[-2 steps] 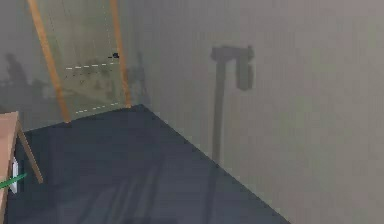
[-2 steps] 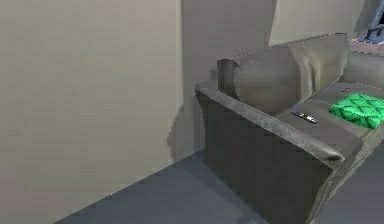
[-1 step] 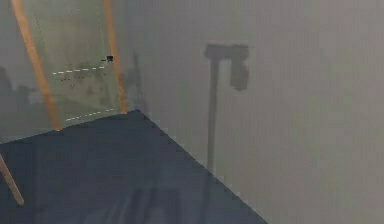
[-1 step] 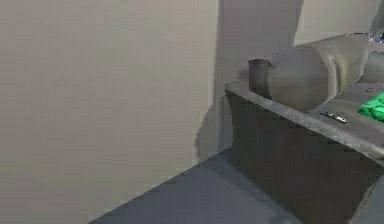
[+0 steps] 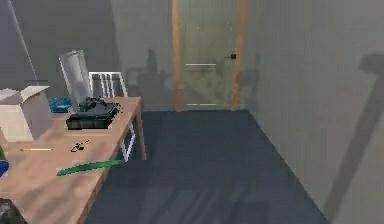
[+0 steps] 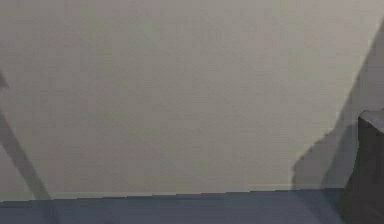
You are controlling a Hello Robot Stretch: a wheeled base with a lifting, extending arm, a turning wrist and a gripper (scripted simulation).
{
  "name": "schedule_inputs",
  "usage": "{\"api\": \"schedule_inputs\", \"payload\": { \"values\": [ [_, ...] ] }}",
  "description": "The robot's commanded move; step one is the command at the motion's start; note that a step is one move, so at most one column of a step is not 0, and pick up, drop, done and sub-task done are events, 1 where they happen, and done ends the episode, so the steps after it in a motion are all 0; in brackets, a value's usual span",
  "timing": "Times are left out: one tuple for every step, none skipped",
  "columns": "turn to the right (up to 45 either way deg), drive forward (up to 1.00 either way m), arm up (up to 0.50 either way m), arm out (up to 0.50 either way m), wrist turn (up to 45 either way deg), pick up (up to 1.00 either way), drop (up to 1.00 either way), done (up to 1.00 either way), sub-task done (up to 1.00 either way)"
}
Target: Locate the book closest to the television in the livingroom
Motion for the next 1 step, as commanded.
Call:
{"api": "schedule_inputs", "payload": {
  "values": [
    [0.0,0.45,0.00,0.00,0.0,0.00,0.00,0.00,0.00]
  ]
}}
